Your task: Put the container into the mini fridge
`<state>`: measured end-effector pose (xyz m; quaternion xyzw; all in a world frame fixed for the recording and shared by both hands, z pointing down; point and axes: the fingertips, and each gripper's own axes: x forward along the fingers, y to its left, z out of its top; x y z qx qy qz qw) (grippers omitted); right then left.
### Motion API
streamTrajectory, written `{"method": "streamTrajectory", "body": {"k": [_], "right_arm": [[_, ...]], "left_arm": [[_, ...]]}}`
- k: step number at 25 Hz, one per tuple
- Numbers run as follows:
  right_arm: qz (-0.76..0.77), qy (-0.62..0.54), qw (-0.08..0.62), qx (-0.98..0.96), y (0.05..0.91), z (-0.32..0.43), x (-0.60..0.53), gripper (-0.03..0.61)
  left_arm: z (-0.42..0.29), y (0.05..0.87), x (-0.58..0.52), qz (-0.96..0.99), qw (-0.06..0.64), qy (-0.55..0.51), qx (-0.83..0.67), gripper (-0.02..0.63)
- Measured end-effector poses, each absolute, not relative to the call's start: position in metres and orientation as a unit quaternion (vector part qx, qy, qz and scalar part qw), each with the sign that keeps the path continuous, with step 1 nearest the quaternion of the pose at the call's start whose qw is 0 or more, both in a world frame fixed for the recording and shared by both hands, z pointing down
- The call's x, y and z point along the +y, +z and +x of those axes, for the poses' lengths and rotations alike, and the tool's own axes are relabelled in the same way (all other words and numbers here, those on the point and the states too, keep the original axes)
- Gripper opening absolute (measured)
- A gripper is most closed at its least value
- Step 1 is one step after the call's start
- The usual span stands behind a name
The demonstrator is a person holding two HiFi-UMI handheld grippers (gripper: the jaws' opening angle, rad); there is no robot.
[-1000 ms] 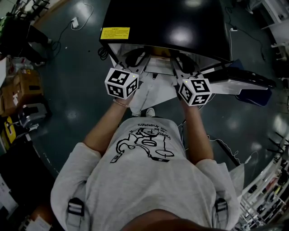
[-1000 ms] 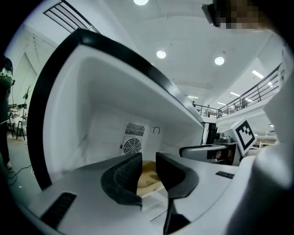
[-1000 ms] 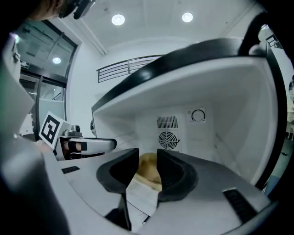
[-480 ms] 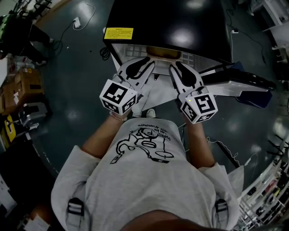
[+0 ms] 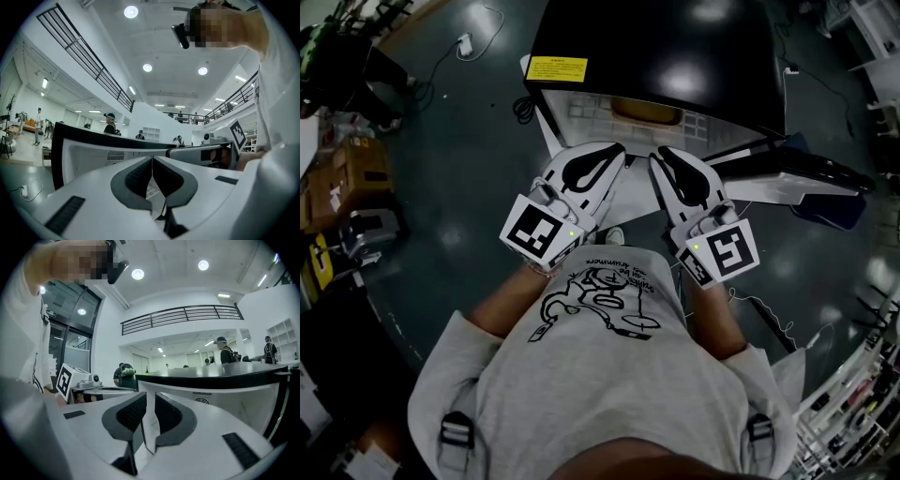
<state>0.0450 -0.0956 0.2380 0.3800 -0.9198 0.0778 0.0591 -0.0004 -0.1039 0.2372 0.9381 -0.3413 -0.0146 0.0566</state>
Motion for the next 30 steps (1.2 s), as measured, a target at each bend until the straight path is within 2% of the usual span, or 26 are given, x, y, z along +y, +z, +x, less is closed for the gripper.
{"method": "streamTrajectory", "body": {"k": [8, 30], "right_arm": [[0.359, 0.065, 0.064, -0.929, 0.225, 0.032, -0.072, 0.049], [0.355, 0.059, 0.063, -0.931, 0.219, 0.027, -0.054, 0.049]], "left_arm": [[0.001, 0.215, -0.078, 0.944, 0.054, -0.040, -0.322, 0.017], [-0.003, 0.213, -0.062, 0.945, 0.062, -0.045, -0.318, 0.015]]}}
